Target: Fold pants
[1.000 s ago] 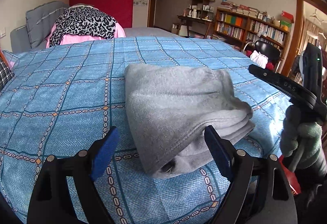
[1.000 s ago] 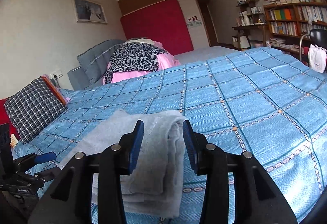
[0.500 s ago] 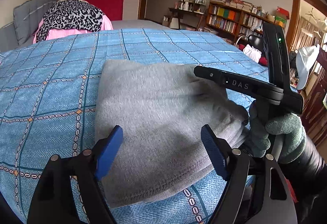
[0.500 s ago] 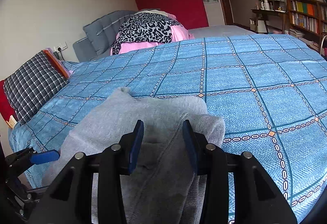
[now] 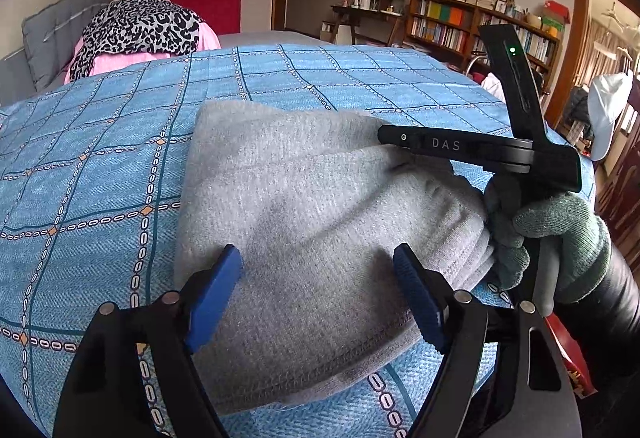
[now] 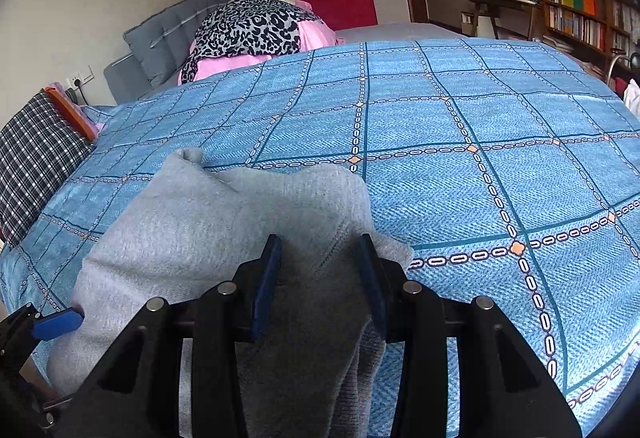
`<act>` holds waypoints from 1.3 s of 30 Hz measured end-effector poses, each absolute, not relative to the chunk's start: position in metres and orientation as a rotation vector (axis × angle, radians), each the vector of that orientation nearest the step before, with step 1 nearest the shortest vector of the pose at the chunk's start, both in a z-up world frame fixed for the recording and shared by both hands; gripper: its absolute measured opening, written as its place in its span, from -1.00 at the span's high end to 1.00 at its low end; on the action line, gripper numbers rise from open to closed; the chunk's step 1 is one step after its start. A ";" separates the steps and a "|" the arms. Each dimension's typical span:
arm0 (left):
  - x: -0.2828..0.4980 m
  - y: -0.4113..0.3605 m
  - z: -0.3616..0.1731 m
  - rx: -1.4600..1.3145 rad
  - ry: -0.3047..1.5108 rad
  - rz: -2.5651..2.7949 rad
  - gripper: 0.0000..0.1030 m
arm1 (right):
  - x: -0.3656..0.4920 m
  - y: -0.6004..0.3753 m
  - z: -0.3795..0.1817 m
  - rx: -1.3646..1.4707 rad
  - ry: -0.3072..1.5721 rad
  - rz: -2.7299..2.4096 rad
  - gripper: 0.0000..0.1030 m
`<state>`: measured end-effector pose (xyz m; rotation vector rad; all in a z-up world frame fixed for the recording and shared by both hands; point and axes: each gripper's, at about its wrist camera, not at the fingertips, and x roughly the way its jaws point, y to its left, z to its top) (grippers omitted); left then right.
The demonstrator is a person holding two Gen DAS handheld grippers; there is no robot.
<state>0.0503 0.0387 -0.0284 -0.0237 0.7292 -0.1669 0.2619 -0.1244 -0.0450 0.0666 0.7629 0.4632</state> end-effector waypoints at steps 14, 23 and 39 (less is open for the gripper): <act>0.047 0.034 -0.038 0.001 0.728 -0.162 -0.52 | 0.272 -0.130 -0.054 0.077 0.785 0.457 0.21; 0.042 0.042 -0.041 -0.004 0.729 -0.152 -0.52 | 0.206 -0.163 -0.035 0.096 0.669 0.442 0.15; 0.036 0.041 -0.040 0.001 0.725 -0.144 -0.53 | 0.151 -0.211 -0.043 0.451 0.742 0.566 0.14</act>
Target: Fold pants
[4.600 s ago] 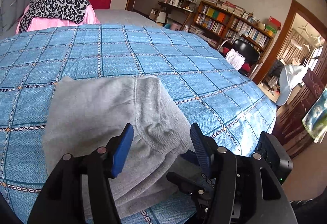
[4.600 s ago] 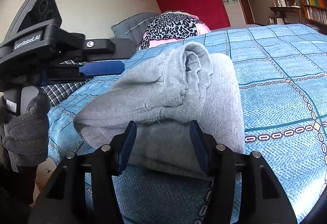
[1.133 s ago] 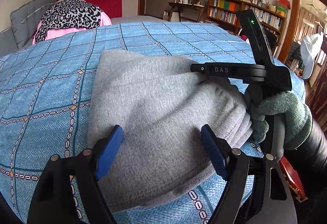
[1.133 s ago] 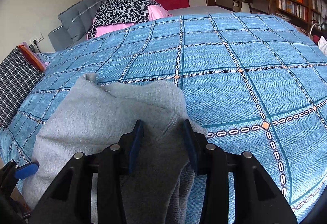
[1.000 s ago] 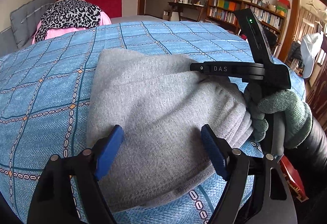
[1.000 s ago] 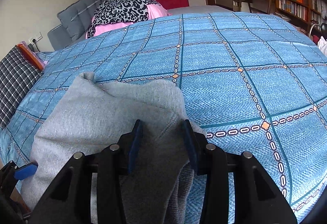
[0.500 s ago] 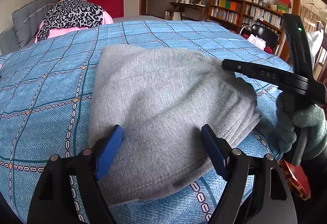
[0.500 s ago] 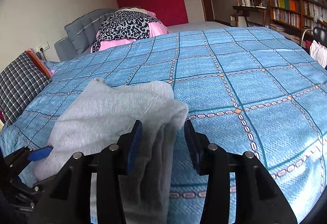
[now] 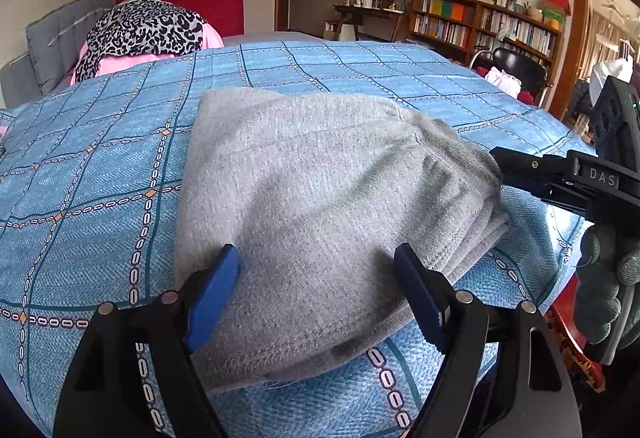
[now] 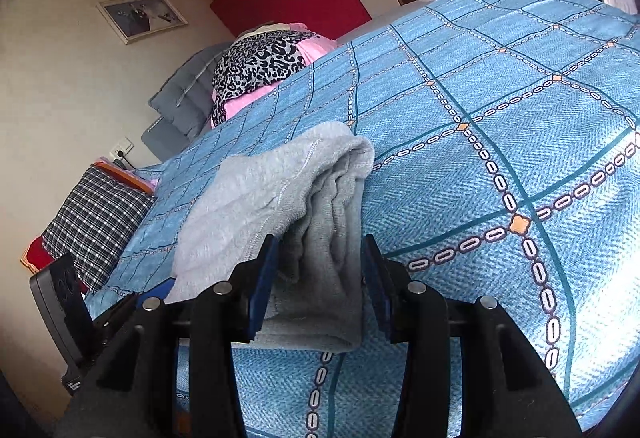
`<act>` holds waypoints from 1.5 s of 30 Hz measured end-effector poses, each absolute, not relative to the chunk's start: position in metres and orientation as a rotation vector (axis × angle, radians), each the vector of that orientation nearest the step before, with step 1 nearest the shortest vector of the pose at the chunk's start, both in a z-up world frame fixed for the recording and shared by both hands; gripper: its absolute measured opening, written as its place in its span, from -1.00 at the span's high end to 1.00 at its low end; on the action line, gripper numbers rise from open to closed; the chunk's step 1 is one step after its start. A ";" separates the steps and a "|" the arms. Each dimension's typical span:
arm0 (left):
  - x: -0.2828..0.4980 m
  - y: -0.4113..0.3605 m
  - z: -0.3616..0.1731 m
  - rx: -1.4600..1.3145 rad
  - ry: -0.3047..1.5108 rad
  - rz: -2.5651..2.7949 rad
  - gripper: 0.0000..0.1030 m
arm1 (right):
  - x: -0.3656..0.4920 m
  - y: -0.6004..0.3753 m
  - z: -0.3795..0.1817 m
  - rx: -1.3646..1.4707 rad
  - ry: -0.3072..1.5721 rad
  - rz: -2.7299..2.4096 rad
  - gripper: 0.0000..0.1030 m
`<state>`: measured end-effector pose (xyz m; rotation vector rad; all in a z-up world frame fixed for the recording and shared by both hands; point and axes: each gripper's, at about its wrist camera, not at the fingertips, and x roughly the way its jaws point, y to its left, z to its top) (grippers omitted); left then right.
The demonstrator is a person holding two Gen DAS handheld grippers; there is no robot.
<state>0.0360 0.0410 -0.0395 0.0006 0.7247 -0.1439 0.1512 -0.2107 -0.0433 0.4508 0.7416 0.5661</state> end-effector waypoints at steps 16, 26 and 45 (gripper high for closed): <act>0.032 0.038 -0.043 0.001 0.719 -0.155 -0.56 | 0.121 -0.173 -0.039 0.148 0.708 0.517 0.83; 0.026 0.037 -0.051 0.050 0.720 -0.161 -0.56 | 0.112 -0.175 -0.047 0.144 0.670 0.497 0.65; 0.033 0.092 -0.013 -0.104 0.710 -0.214 -0.59 | 0.109 -0.123 -0.052 0.047 0.581 0.720 0.04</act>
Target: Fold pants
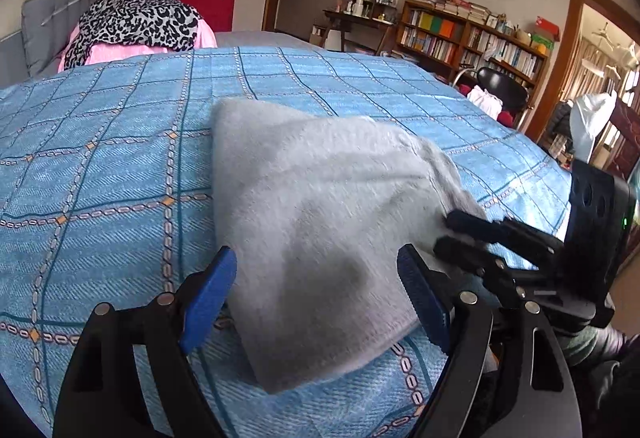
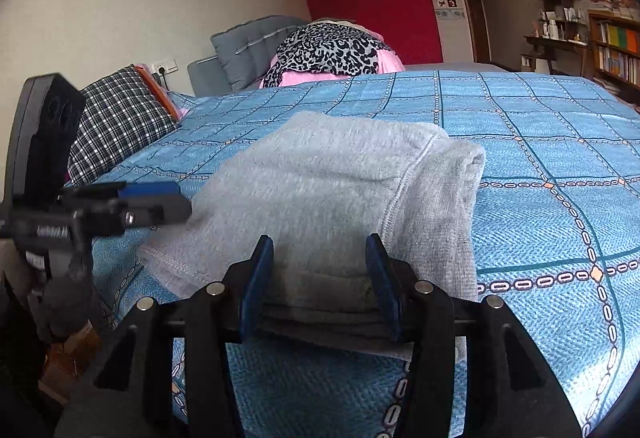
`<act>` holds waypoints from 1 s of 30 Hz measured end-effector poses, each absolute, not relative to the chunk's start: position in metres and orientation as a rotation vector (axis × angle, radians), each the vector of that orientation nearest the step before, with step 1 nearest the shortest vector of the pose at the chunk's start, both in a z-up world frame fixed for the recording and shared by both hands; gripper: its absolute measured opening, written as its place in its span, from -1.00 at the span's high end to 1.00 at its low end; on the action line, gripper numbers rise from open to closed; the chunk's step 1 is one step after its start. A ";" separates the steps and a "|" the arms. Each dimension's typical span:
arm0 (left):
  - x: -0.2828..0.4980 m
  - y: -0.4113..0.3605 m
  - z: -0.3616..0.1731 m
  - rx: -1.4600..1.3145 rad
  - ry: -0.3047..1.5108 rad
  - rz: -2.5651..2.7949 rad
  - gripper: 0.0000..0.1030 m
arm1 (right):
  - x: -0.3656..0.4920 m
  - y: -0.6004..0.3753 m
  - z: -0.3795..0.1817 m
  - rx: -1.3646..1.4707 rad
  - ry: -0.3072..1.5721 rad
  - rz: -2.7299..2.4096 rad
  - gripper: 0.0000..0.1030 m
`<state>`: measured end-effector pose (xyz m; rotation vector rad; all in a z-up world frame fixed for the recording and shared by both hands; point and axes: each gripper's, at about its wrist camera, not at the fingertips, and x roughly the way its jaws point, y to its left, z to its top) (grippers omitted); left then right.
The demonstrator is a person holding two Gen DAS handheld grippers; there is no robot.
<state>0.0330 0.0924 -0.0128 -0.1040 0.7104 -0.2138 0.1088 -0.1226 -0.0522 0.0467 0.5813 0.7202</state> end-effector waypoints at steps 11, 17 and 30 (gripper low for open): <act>0.139 0.126 0.010 -0.051 0.761 -0.108 -0.59 | 0.103 -0.124 -0.059 0.054 0.572 0.731 0.04; 0.202 0.130 -0.002 -0.047 0.828 -0.120 -0.59 | 0.103 -0.122 -0.059 0.055 0.570 0.729 0.04; 0.256 0.141 -0.045 -0.101 0.903 -0.094 -0.84 | 0.103 -0.115 -0.054 0.013 0.578 0.712 0.04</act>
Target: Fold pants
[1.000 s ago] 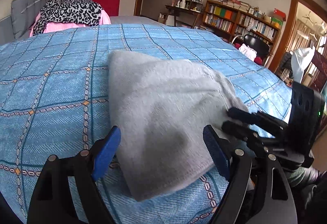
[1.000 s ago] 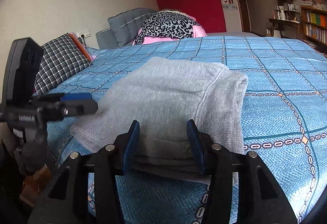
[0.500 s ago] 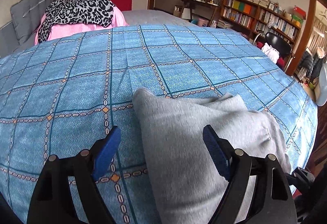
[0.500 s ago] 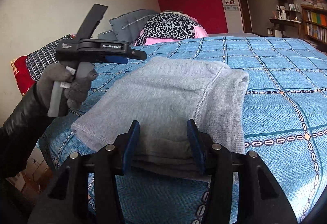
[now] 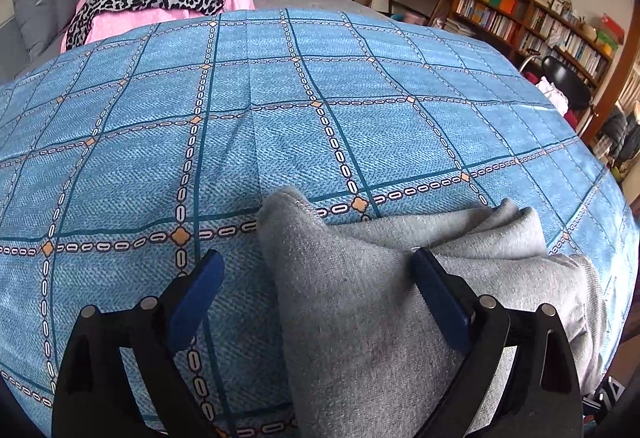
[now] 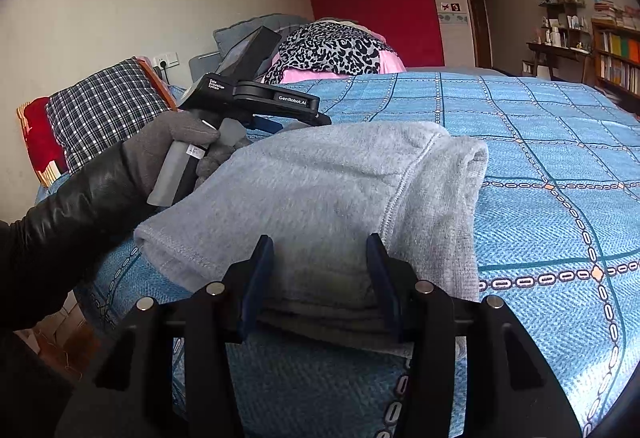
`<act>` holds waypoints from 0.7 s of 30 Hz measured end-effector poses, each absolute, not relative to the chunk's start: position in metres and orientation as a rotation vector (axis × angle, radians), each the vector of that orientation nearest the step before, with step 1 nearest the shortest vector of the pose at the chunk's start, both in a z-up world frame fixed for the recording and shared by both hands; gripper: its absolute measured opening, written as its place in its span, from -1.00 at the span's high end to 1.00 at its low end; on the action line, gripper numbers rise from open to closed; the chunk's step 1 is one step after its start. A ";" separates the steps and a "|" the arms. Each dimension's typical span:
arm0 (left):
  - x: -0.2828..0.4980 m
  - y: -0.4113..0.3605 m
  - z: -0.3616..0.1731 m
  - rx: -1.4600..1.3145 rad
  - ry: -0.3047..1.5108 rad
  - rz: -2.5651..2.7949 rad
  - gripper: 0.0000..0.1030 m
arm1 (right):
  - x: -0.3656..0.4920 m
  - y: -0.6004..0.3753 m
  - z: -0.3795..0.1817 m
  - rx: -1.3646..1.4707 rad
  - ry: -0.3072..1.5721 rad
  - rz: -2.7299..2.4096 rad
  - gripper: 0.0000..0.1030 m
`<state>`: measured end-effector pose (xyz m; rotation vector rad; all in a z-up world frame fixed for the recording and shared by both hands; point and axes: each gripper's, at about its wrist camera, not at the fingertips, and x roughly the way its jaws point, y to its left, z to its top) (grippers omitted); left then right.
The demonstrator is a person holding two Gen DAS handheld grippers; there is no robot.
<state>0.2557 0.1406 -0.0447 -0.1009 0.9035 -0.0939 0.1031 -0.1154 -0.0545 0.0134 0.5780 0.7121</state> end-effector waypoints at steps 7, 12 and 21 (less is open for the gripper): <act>0.243 0.147 -0.038 -0.101 0.873 -0.075 -0.84 | 0.099 -0.081 -0.020 0.005 0.526 0.820 0.04; 0.236 0.144 -0.038 -0.081 0.864 -0.057 -0.84 | 0.093 -0.037 -0.035 -0.096 0.580 0.909 0.04; 0.229 0.150 -0.040 -0.127 0.856 -0.065 -0.84 | 0.085 -0.040 -0.057 -0.152 0.601 0.899 0.03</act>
